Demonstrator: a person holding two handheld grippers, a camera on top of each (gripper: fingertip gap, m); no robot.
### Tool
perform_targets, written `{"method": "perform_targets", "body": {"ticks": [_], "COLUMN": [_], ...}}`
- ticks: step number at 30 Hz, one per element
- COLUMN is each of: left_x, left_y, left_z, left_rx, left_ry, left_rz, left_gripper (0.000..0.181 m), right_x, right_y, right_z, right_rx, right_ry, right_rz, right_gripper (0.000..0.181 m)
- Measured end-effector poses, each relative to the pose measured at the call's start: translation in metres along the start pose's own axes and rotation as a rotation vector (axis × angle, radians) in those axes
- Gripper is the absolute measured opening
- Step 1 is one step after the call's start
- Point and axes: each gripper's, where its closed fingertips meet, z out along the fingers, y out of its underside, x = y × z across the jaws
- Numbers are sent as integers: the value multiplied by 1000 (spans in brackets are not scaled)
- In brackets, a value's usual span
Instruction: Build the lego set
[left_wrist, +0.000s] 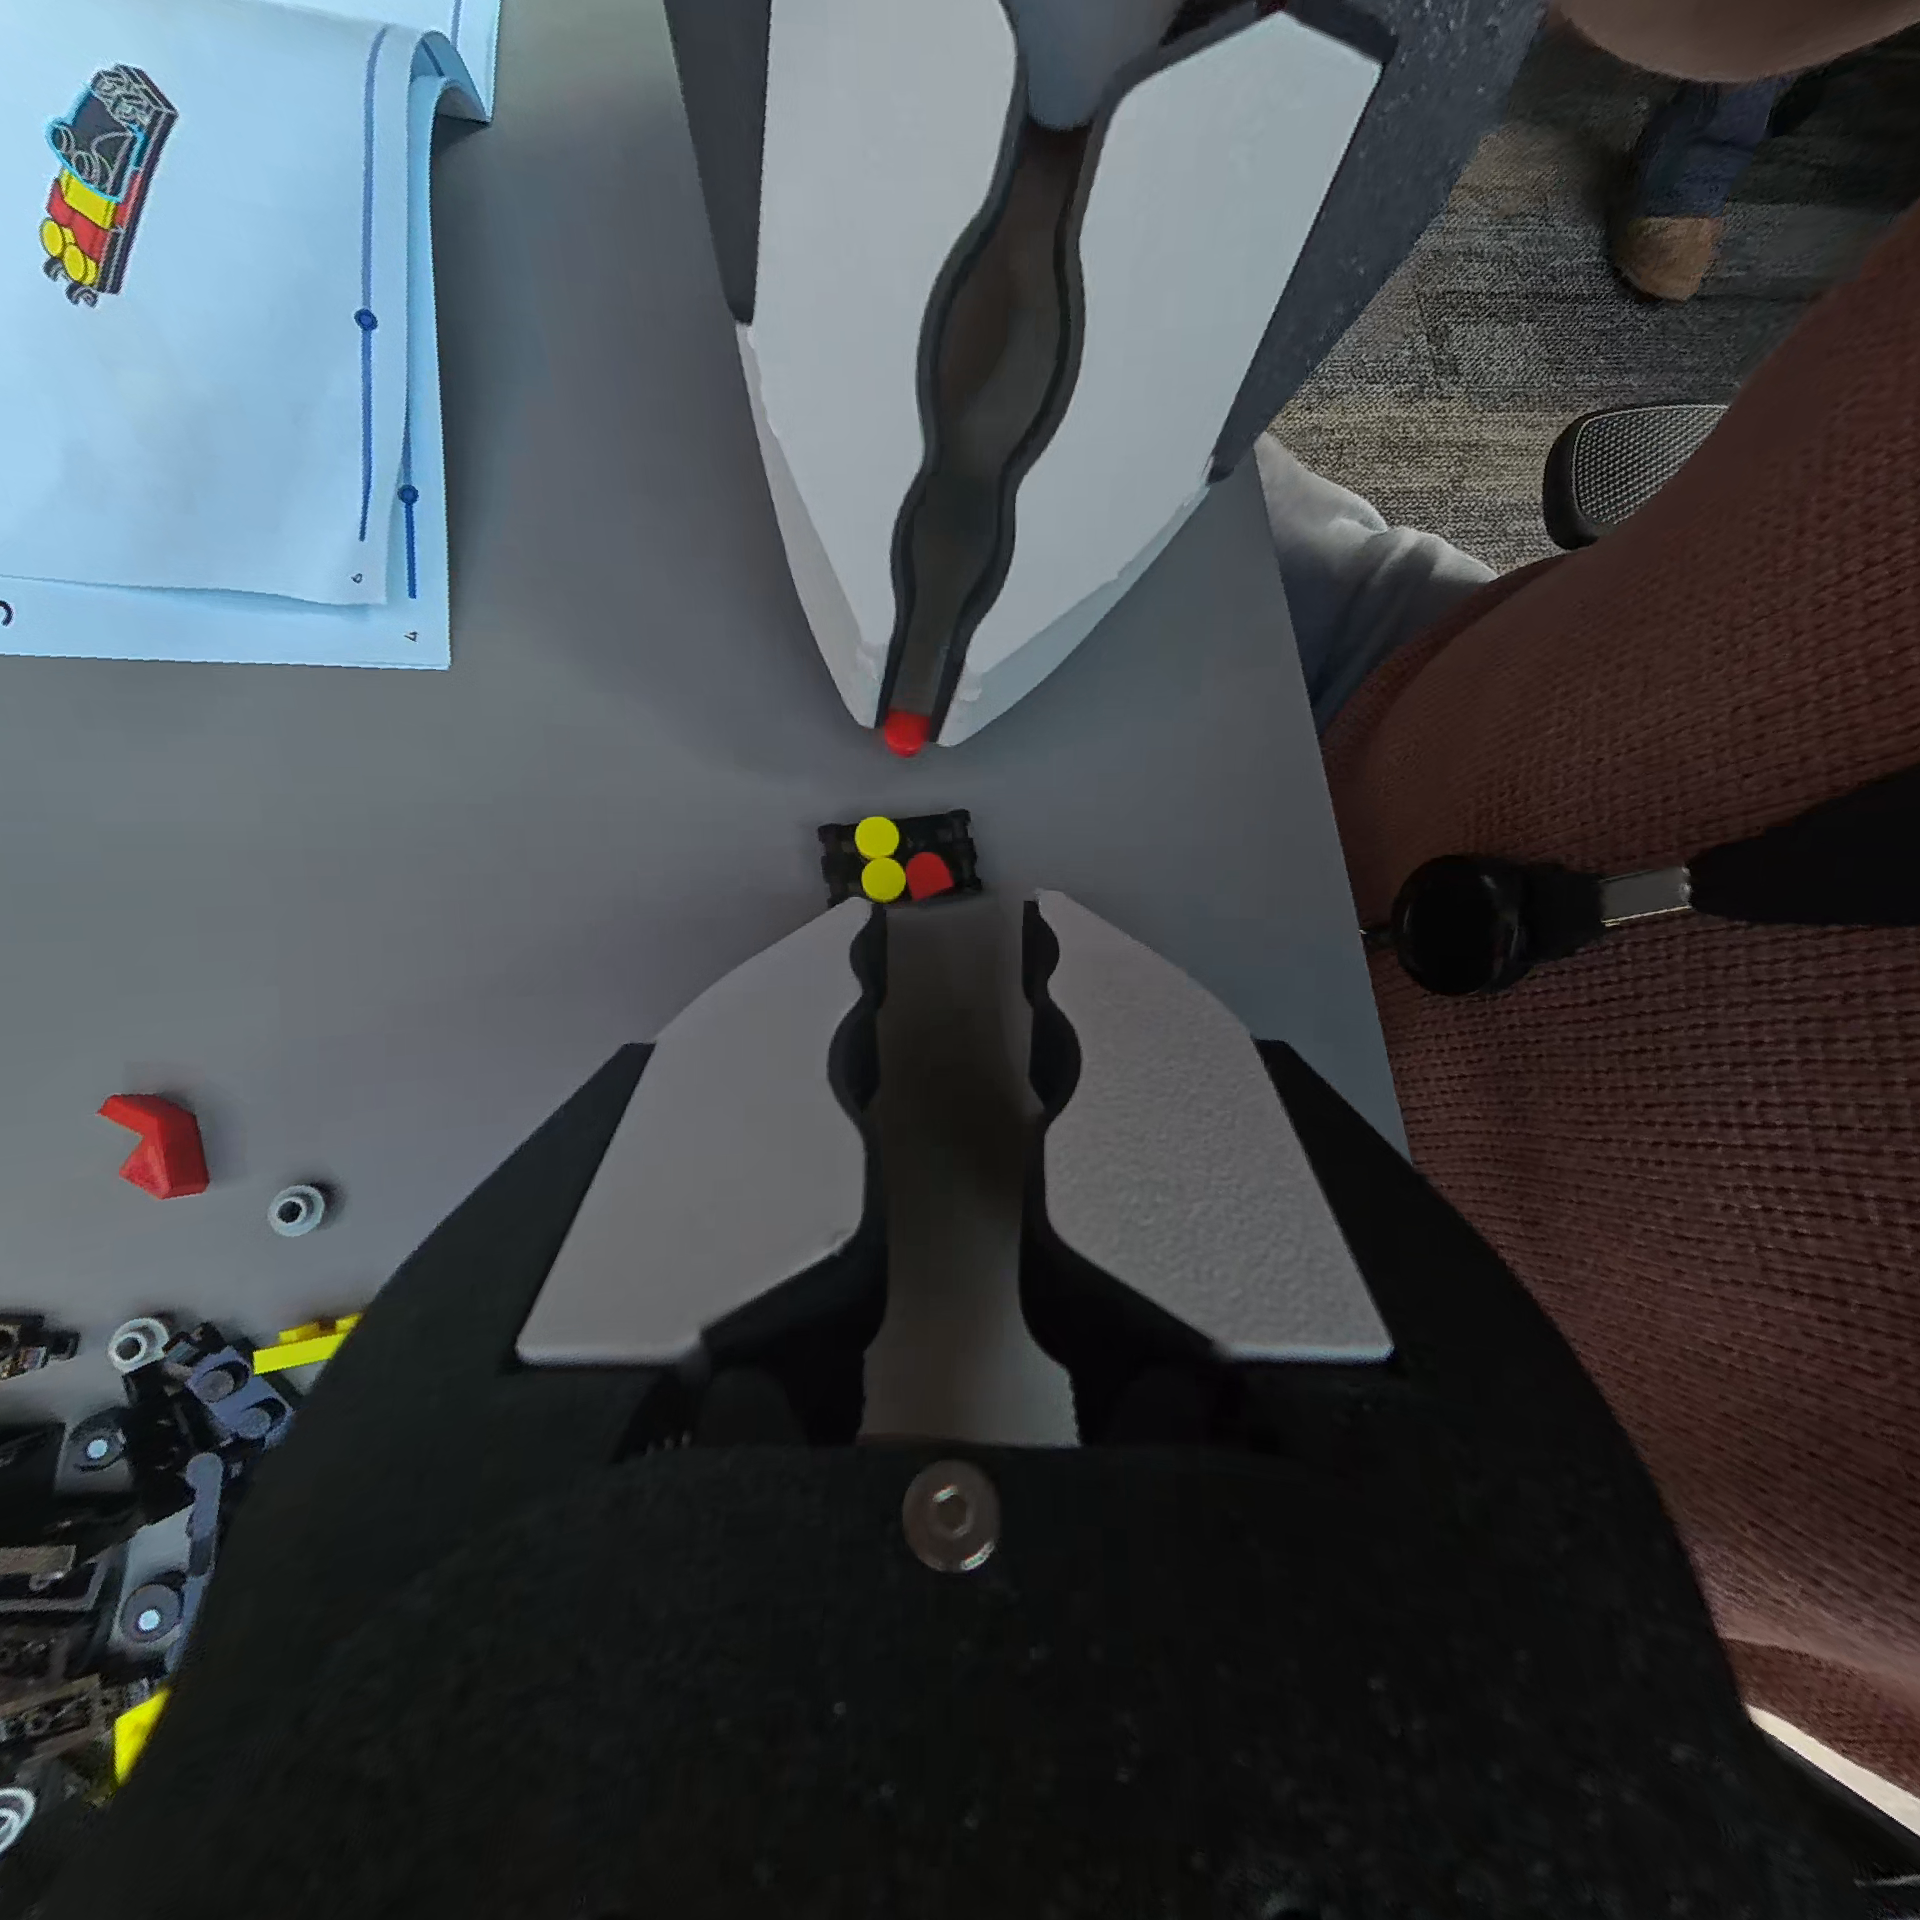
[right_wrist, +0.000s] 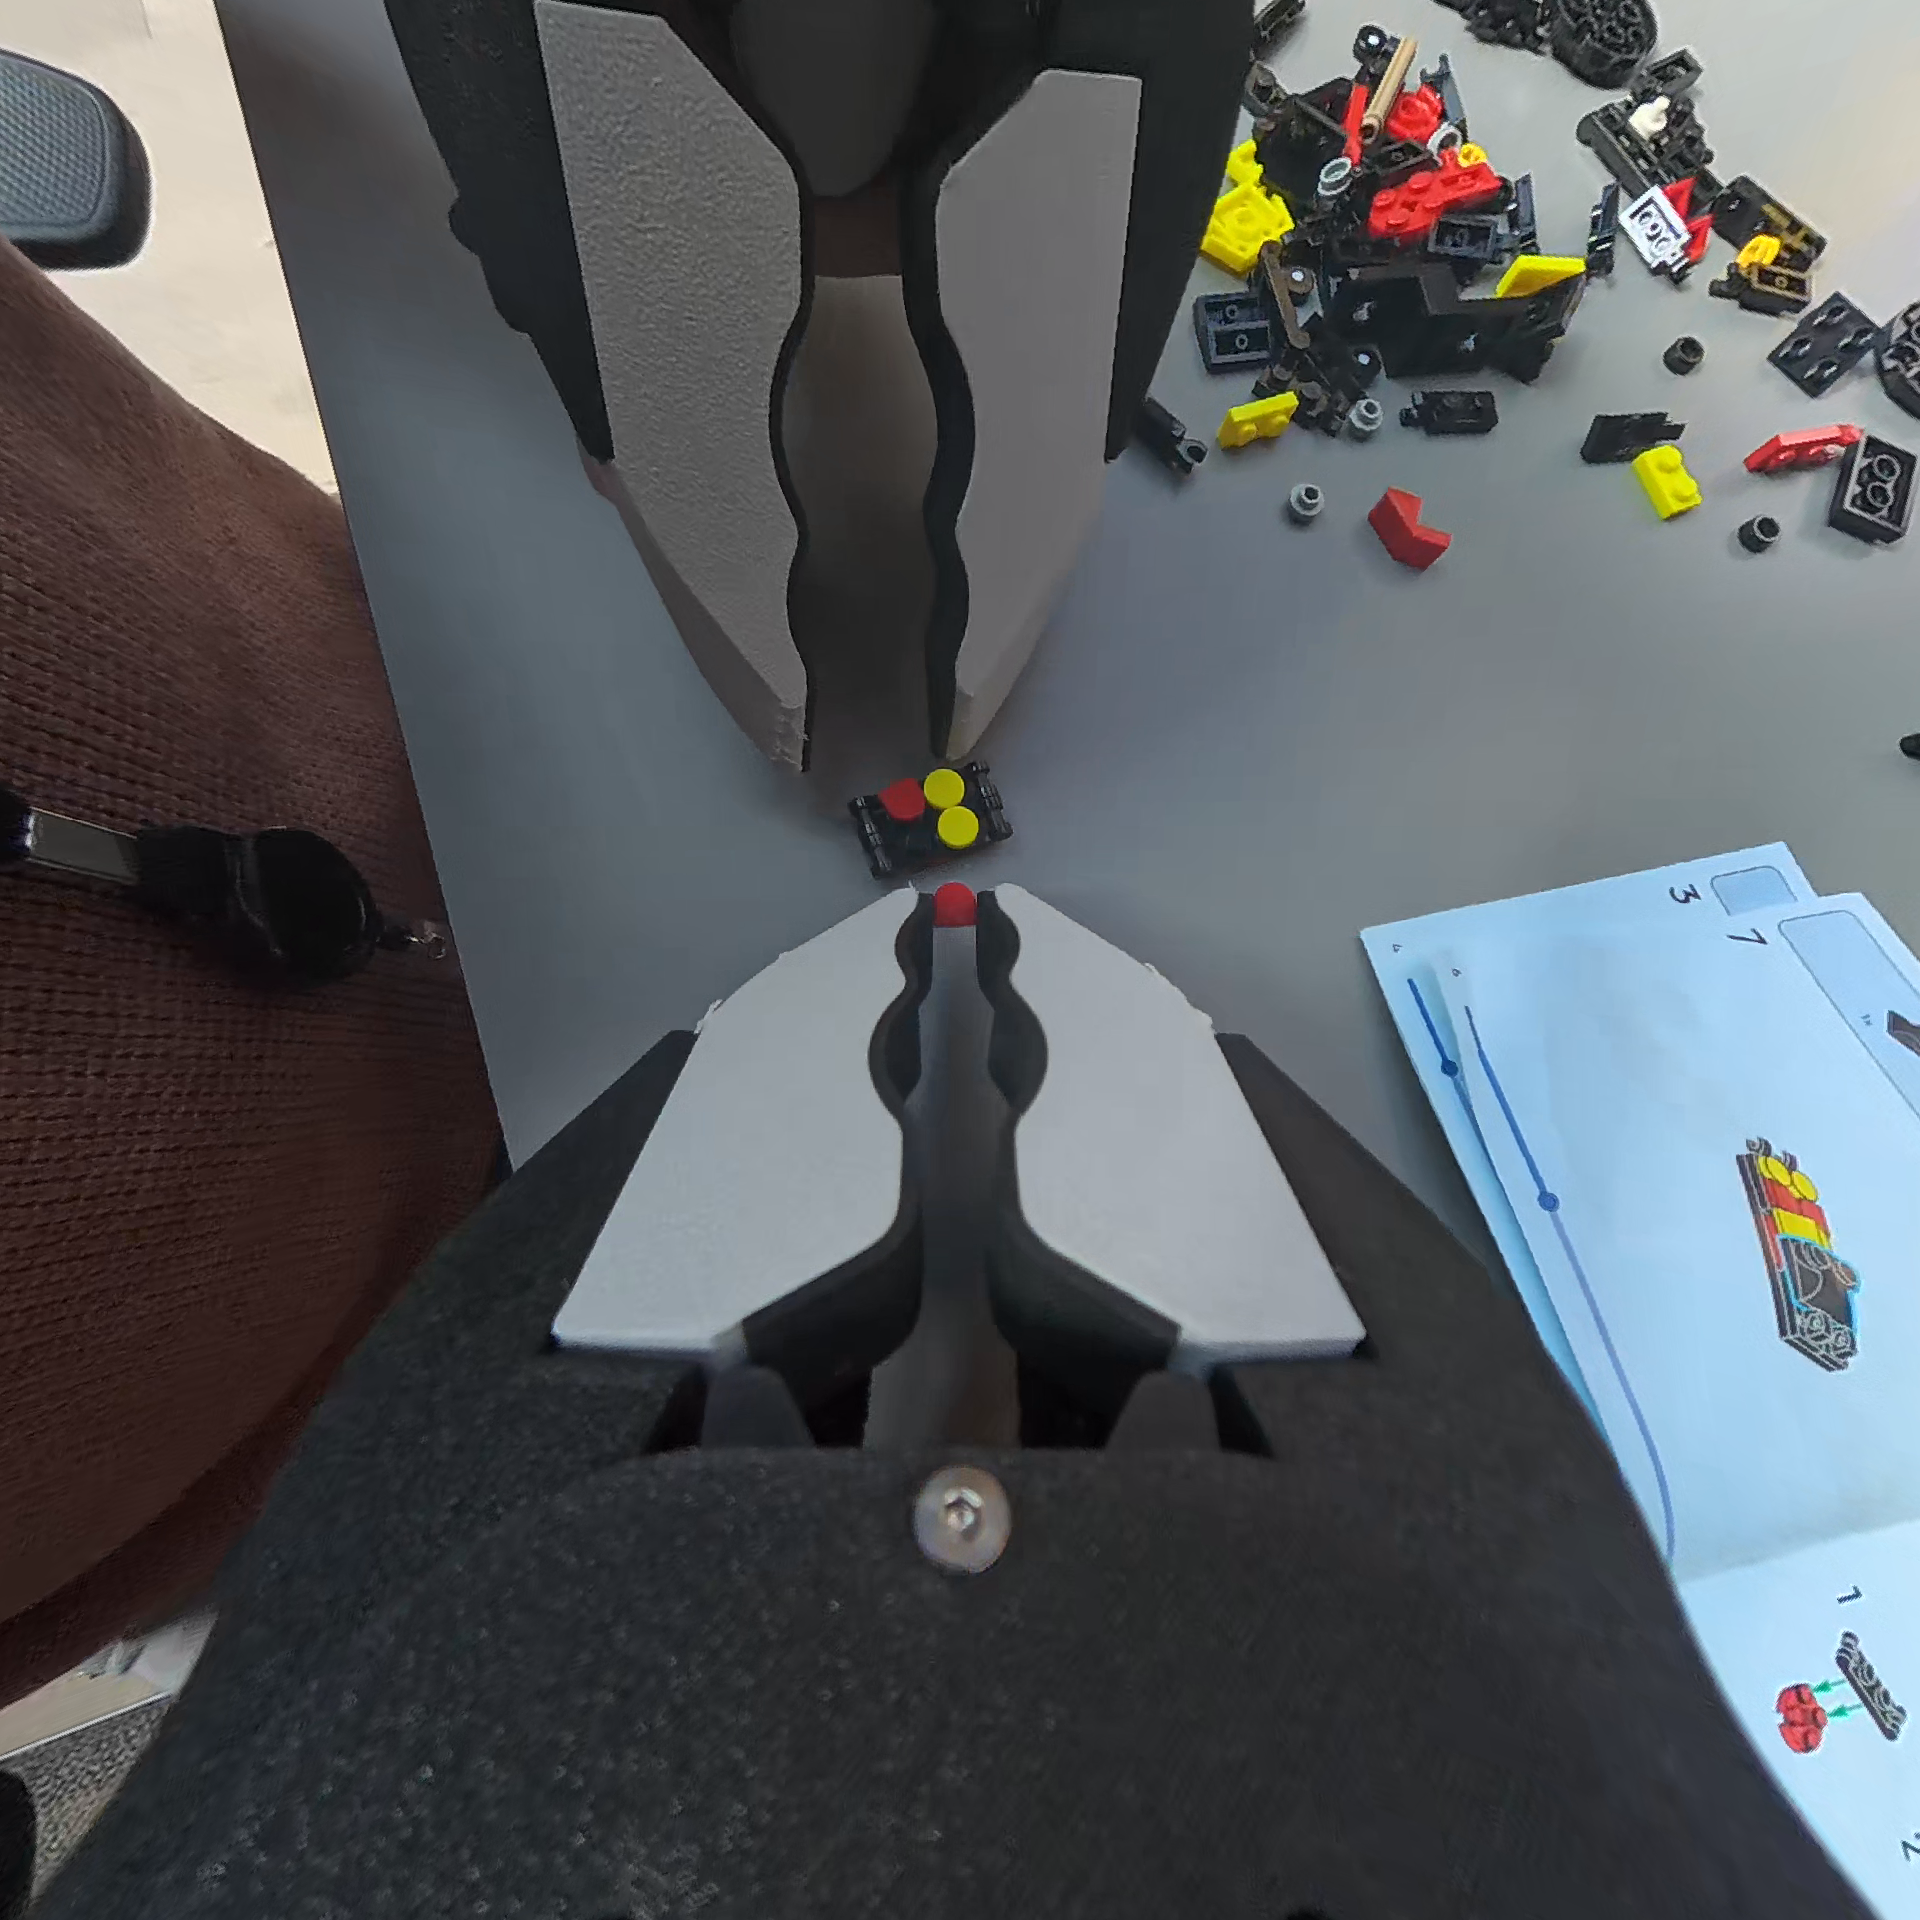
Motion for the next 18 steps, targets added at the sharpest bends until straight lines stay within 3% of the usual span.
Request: {"method": "perform_targets", "body": {"ticks": [1,18], "left_x": [0,-2], "left_y": [-1,-6], "left_z": [0,2], "left_rx": [6,54], "left_ry": [4,11], "left_rz": [-1,22], "left_gripper": [24,22], "right_x": [-1,-7], "right_y": [0,-5], "right_z": [2,15], "right_rx": [-10,-79], "right_ry": [-8,-59], "right_rz": [-12,-94], "right_gripper": [8,7]}}
